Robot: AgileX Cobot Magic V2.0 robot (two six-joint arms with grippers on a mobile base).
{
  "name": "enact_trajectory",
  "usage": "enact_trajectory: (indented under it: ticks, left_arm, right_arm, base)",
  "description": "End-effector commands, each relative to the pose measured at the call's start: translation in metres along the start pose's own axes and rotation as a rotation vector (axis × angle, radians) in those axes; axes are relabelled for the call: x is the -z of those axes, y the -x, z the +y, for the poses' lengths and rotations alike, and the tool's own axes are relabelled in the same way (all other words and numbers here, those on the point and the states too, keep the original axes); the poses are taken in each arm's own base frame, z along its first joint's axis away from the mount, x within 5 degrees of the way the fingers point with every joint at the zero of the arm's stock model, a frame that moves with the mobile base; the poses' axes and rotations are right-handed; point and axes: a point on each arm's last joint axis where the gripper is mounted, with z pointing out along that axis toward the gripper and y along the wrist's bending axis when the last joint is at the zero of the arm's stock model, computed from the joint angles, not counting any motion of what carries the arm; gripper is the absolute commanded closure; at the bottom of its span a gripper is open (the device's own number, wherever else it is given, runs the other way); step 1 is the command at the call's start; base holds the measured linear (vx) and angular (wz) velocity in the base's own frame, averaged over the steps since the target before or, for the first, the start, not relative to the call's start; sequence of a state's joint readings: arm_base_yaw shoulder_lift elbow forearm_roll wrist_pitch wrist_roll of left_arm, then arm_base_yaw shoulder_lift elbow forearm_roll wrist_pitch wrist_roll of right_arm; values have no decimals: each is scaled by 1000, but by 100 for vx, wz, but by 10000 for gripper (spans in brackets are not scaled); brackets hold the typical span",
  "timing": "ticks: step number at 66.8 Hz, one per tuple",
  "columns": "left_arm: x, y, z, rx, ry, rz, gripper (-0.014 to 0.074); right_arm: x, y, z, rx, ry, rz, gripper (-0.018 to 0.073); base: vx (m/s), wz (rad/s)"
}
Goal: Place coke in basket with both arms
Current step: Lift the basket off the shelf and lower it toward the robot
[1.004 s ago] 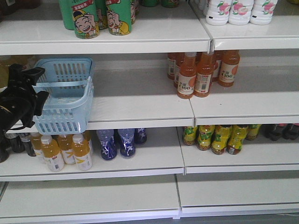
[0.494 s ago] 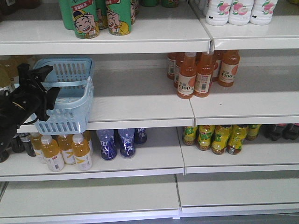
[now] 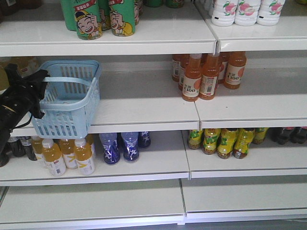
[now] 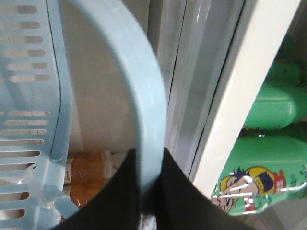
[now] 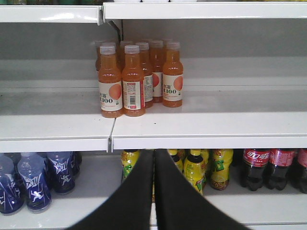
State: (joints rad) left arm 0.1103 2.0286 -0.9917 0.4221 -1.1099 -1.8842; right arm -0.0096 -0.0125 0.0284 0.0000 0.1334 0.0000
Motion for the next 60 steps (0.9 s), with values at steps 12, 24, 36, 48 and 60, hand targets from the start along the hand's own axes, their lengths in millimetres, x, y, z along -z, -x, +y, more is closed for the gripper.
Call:
enact_trajectory:
  ticks: [12,24,36,48,60]
  left_arm:
    - [5,-34,-47,-36,-229,372,604]
    - [14,-52,-64,-148,-215,535,604]
    - [28,-72,-81,-264,-182,721,604]
    - [39,-104,-91,-340,-148,914,604]
    - [49,-152,-104,-378,-192,1072,604]
  right_arm:
    - [0,3,0,8,2,-74,568]
    - [0,3,0,8,2,-74,568]
    - [0,3,0,8,2,-74,568]
    - [0,3,0,8,2,-74,568]
    - [0,3,0,8,2,-74,568]
  base:
    - [0,0]
    - [0,0]
    - [0,0]
    - [0,0]
    - [0,0]
